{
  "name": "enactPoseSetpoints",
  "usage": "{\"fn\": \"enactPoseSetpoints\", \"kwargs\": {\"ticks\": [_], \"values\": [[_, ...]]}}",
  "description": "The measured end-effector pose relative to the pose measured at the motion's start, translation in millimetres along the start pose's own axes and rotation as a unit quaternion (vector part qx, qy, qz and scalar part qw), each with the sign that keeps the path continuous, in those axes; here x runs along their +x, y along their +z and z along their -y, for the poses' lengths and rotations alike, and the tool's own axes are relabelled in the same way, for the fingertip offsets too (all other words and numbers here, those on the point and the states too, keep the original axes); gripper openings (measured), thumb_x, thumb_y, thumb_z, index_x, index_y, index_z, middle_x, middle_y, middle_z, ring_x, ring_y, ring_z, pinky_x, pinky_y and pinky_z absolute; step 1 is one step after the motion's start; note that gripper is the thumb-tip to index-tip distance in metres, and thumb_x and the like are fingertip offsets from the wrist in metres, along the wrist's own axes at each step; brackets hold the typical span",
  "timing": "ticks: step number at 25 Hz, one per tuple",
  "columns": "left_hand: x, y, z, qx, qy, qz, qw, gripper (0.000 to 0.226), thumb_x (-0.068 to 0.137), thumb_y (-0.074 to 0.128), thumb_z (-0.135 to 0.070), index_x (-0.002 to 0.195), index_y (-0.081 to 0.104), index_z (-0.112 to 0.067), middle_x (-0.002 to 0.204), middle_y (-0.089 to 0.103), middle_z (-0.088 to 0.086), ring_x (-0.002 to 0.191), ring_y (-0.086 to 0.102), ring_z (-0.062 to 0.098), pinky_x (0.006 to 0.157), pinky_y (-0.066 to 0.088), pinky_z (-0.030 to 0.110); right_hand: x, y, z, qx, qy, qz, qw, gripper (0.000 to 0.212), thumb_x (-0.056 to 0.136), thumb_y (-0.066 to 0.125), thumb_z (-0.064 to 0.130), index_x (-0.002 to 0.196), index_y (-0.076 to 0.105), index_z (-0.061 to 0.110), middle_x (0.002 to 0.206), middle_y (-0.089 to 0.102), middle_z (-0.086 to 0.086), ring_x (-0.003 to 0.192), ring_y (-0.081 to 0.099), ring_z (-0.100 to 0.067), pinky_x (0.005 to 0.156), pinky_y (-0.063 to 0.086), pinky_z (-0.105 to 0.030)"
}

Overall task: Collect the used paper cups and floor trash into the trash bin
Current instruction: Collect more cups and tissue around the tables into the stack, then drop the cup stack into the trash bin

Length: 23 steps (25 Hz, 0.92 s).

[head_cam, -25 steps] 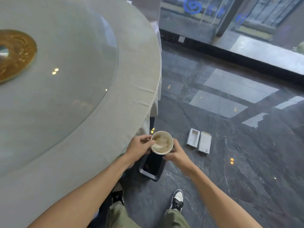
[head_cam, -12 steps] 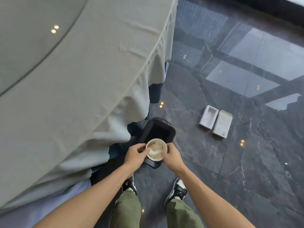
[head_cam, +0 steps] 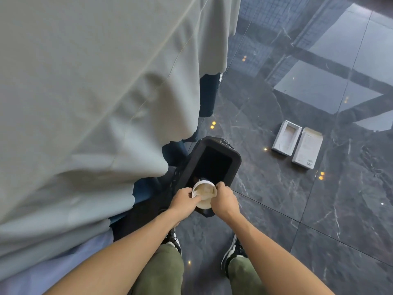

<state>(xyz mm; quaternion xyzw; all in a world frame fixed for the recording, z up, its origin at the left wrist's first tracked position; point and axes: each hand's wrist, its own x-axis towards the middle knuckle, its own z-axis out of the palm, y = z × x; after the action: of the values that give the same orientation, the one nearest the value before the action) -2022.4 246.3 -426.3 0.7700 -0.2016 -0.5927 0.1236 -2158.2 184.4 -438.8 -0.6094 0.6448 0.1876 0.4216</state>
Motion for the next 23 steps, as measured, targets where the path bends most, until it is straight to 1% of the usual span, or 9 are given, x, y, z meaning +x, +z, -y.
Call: {"fn": "enactPoseSetpoints", "kwargs": {"ticks": [5,10,13,17,18,19,20,21,23], "values": [[10.7,0.5,-5.3,0.030,0.007,-0.004,1.000,0.006,0.095,0.066,-0.022,0.097,0.070,-0.018,0.102,0.076,0.006,0.082,0.062,0.011,0.060,0.039,0.020,23.1,1.1,5.0,-0.069,-0.008,-0.008,0.998,0.030,0.092,0.049,0.003,0.117,0.066,0.006,0.120,0.058,-0.013,0.102,0.067,-0.037,0.089,0.058,-0.048],[14.5,2.8,-7.9,0.055,-0.011,0.008,0.998,0.030,0.099,0.063,-0.019,0.119,0.071,0.003,0.083,0.060,0.015,0.071,0.055,0.008,0.057,0.036,0.016,31.8,0.8,0.0,-0.059,-0.016,0.035,0.998,0.023,0.091,0.054,0.007,0.107,0.070,0.003,0.111,0.067,-0.014,0.095,0.070,-0.037,0.079,0.060,-0.044],[-0.5,-0.8,-12.9,0.060,-0.030,0.006,0.998,0.019,0.097,0.064,-0.018,0.097,0.073,-0.001,0.083,0.064,0.016,0.079,0.064,0.020,0.068,0.037,0.021,21.0,-7.2,-6.0,-0.053,-0.028,0.070,0.996,0.016,0.087,0.054,0.009,0.094,0.067,0.004,0.096,0.069,-0.014,0.084,0.067,-0.036,0.065,0.049,-0.036],[-38.2,-8.6,-36.3,0.098,-0.035,-0.008,0.994,0.037,0.095,0.058,-0.013,0.061,0.045,-0.015,0.064,0.041,0.001,0.059,0.038,0.012,0.059,0.029,0.026,-16.1,-48.7,-14.1,-0.030,-0.028,0.100,0.994,0.009,0.084,0.052,0.009,0.083,0.061,0.011,0.093,0.068,-0.012,0.081,0.063,-0.034,0.067,0.051,-0.036],[-48.6,-9.7,-45.6,0.104,-0.046,-0.007,0.993,0.030,0.096,0.058,-0.015,0.068,0.053,-0.019,0.071,0.051,0.003,0.065,0.047,0.012,0.065,0.034,0.025,-26.8,-62.8,-16.8,-0.024,-0.026,0.107,0.994,0.012,0.085,0.053,0.010,0.087,0.064,0.011,0.099,0.071,-0.012,0.088,0.067,-0.035,0.072,0.054,-0.038],[-65.4,-9.8,-59.7,0.106,-0.042,0.005,0.993,0.015,0.098,0.060,-0.018,0.087,0.068,-0.021,0.089,0.065,0.005,0.081,0.060,0.014,0.074,0.041,0.025,-38.5,-80.6,-20.2,-0.017,-0.027,0.111,0.993,0.017,0.087,0.053,0.012,0.093,0.068,0.010,0.106,0.073,-0.013,0.097,0.069,-0.036,0.079,0.056,-0.039],[-79.7,-9.3,-74.1,0.104,-0.046,0.014,0.993,0.021,0.100,0.061,-0.021,0.118,0.073,-0.021,0.115,0.071,0.006,0.105,0.067,0.017,0.087,0.045,0.027,-51.2,-100.9,-23.8,-0.008,-0.030,0.113,0.993,0.023,0.089,0.053,0.014,0.101,0.071,0.007,0.112,0.073,-0.013,0.104,0.069,-0.036,0.086,0.058,-0.040],[-96.8,-9.0,-92.3,0.113,-0.031,0.012,0.993,0.041,0.101,0.062,-0.024,0.141,0.064,-0.018,0.135,0.068,0.005,0.124,0.064,0.020,0.099,0.046,0.029,-64.0,-120.9,-27.6,0.000,-0.035,0.114,0.993,0.028,0.091,0.053,0.016,0.108,0.072,0.004,0.115,0.074,-0.013,0.107,0.069,-0.035,0.091,0.058,-0.042],[-137.6,-4.0,-142.0,0.144,0.014,0.013,0.989,0.056,0.102,0.064,-0.030,0.155,0.051,-0.018,0.149,0.061,0.004,0.135,0.060,0.023,0.110,0.045,0.033,-93.5,-174.5,-39.7,0.009,-0.048,0.110,0.993,0.033,0.094,0.053,0.017,0.117,0.072,0.002,0.120,0.074,-0.015,0.111,0.068,-0.033,0.095,0.056,-0.041]]}}
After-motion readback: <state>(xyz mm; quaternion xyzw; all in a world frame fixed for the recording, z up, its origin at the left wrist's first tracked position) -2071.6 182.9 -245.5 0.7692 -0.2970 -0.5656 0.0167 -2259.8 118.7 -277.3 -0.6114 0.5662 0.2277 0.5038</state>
